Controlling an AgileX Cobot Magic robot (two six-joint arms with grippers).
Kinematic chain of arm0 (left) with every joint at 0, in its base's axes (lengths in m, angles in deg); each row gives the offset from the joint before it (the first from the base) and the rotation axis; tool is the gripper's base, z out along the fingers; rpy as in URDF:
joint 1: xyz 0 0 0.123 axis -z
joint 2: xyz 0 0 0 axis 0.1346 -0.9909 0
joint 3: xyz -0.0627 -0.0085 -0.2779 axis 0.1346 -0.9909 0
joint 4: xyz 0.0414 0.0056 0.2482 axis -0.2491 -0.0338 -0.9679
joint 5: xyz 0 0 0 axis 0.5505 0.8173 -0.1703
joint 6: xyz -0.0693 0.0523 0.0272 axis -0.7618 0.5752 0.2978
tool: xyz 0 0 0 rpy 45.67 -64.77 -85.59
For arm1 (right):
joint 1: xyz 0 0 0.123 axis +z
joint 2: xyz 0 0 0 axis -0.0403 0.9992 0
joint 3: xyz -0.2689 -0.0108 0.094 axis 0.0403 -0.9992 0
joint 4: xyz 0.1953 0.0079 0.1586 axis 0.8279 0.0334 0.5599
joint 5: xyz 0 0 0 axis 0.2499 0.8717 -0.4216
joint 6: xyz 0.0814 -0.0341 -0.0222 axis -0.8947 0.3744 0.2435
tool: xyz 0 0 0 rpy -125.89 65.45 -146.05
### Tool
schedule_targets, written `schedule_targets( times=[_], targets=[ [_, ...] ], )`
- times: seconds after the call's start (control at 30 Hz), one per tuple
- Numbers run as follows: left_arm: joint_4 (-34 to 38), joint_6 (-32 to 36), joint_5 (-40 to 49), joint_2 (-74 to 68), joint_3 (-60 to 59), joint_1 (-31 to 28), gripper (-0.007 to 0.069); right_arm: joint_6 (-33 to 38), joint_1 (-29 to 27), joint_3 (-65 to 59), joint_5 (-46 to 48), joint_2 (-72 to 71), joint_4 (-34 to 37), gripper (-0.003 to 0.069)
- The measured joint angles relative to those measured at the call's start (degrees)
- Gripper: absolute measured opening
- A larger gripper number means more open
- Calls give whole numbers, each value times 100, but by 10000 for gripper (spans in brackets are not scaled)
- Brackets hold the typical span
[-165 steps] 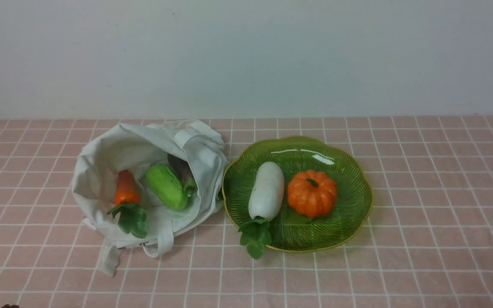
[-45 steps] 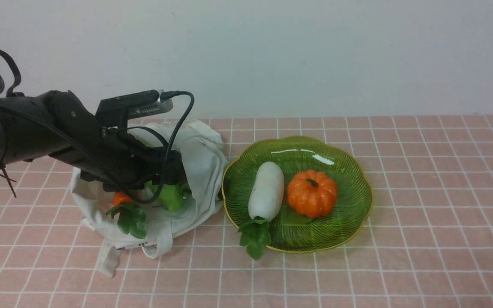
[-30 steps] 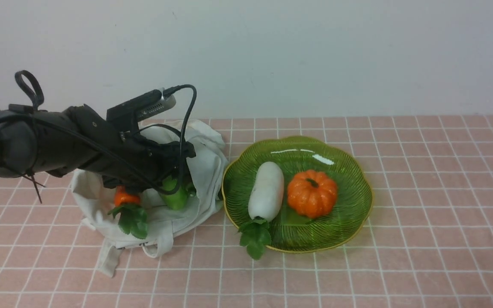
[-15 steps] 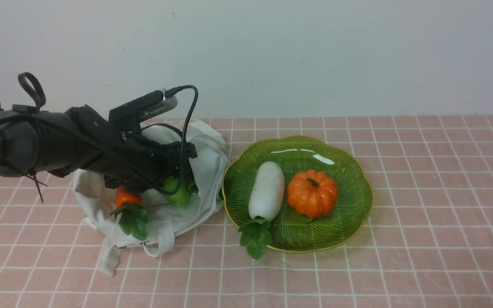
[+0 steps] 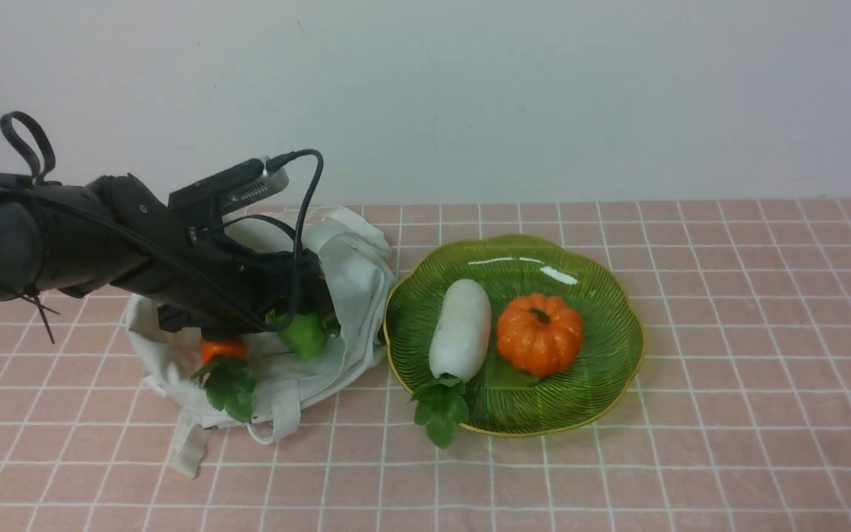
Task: Take vegetables from bag on pink coffee tablecloth place on plate.
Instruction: 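Reach into the cloth bag and grasp the green cucumber with the left gripper, then place the green vegetable from the bag onto the plate with the left gripper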
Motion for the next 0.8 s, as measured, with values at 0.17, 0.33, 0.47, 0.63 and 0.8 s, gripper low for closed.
schedule_targets(
  times=[0.17,0.33,0.47,0.63,0.8],
  targets=[
    [155,-26,-449,-239,0,0,405,0,0,0,0,0,0,-15],
    [728,-44,-668,-490,37,10,405,0,0,0,0,0,0,-15],
    [865,-38,-656,-522,61,10,376,0,0,0,0,0,0,-15],
    [690,257,-173,-349,82,-3,361,0,0,0,0,0,0,-15],
    [-69,323,1012,417,64,-24,361,0,0,0,0,0,0,-15]
  ],
)
